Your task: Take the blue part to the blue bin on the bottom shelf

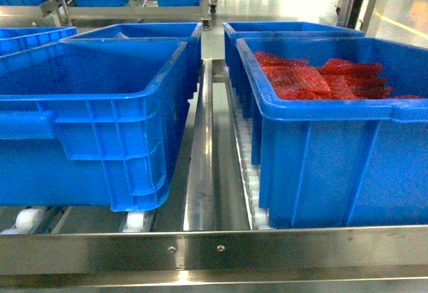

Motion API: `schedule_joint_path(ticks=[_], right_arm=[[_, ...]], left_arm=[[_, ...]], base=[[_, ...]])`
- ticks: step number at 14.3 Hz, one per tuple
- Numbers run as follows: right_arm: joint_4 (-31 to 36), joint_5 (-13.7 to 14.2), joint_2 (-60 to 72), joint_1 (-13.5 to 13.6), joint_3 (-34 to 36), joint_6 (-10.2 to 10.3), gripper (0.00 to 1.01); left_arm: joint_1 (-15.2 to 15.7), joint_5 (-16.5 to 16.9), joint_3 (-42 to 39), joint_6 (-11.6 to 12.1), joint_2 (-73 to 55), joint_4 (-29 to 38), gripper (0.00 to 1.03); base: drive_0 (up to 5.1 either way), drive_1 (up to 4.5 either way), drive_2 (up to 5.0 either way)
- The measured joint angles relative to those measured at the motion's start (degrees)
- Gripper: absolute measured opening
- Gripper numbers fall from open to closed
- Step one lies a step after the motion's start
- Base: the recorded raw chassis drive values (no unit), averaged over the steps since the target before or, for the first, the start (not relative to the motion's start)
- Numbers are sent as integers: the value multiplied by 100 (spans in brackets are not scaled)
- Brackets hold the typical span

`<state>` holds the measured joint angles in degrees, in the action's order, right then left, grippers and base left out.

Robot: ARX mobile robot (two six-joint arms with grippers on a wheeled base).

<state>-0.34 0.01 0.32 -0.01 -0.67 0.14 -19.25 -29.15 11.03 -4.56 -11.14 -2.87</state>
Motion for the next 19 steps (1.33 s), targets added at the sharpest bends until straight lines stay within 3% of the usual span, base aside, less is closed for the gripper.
schedule_joint_path(ticks=[19], right_arm=[[2,-2,0,0,0,0,98]], left_arm=[[0,4,0,0,4,26,43]], base=[[0,0,0]])
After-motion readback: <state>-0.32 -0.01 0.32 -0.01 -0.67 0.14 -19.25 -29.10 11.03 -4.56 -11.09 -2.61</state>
